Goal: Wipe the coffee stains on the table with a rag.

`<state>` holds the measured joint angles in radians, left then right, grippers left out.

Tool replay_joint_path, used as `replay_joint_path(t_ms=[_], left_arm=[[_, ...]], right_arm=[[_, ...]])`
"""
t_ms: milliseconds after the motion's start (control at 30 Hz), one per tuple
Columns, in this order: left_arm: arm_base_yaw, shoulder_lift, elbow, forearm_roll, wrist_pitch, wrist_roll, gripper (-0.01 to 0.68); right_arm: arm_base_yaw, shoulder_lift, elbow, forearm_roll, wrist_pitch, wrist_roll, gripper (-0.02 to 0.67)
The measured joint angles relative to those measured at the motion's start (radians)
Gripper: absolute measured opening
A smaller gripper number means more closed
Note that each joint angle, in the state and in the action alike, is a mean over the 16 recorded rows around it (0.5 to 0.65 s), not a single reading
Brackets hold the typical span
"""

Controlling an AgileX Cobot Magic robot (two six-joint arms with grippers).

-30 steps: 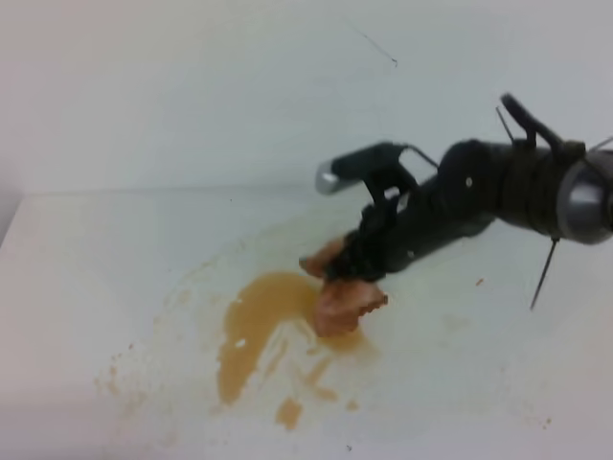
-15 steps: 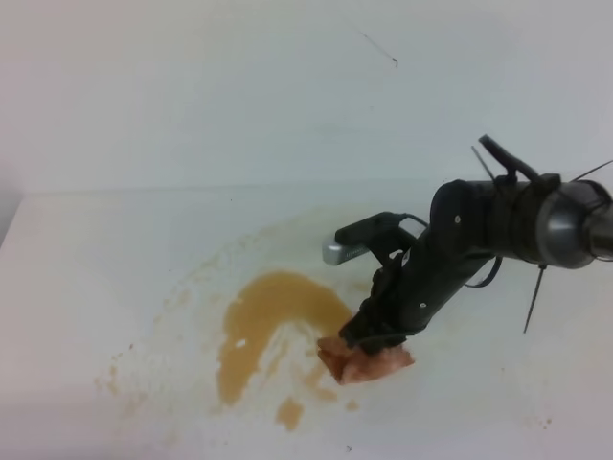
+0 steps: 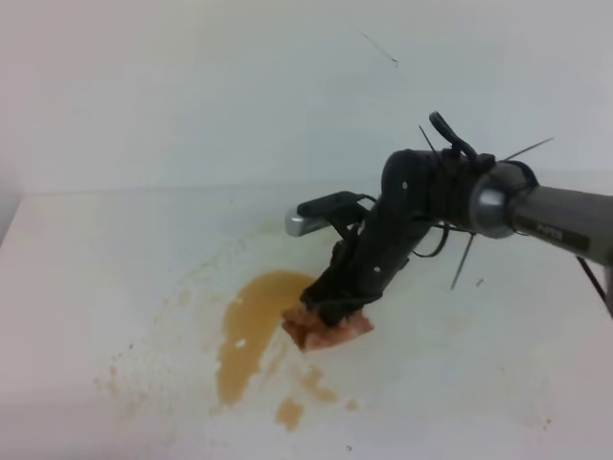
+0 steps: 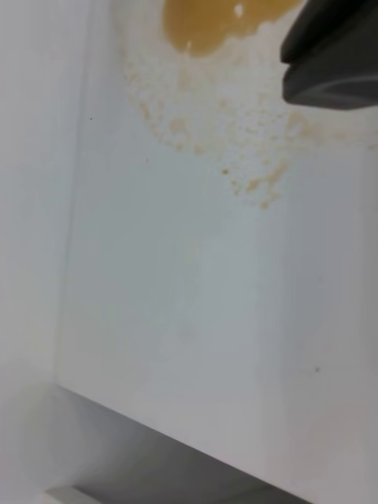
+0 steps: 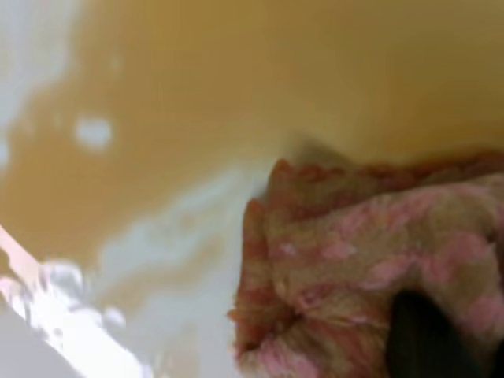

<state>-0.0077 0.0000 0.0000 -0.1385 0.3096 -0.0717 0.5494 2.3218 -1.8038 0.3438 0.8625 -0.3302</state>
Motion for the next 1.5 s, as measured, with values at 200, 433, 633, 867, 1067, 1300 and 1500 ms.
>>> replay_joint_path(t_ms=[200, 433, 633, 867, 1067, 1300, 1500], left_arm=[[0.0, 0.0, 0.0, 0.0, 0.0, 0.0, -0.002], [0.0, -0.002, 0.002, 0.0, -0.001, 0.0, -0.002], [0.0, -0.003, 0.005, 0.0, -0.002, 0.0, -0.002], [0.0, -0.003, 0.005, 0.0, -0.002, 0.0, -0.002], [0.0, 0.0, 0.0, 0.0, -0.001, 0.0, -0.003], [0.0, 0.0, 0.0, 0.0, -0.001, 0.0, -0.003], [0.0, 0.0, 0.0, 0.0, -0.001, 0.0, -0.003]], right_arm=[[0.0, 0.111, -0.203, -0.002, 0.089, 0.016, 0.047], [0.0, 0.196, -0.354, -0.006, 0.159, 0.026, 0.048], [0.007, 0.189, -0.396, -0.019, 0.168, 0.01, 0.048], [0.05, 0.099, -0.398, -0.052, 0.135, -0.03, 0.048], [0.127, 0.013, -0.395, -0.063, 0.125, -0.075, 0.047], [0.218, -0.024, -0.354, -0.046, 0.157, -0.125, 0.047], [0.254, -0.012, -0.265, -0.034, 0.163, -0.146, 0.047]])
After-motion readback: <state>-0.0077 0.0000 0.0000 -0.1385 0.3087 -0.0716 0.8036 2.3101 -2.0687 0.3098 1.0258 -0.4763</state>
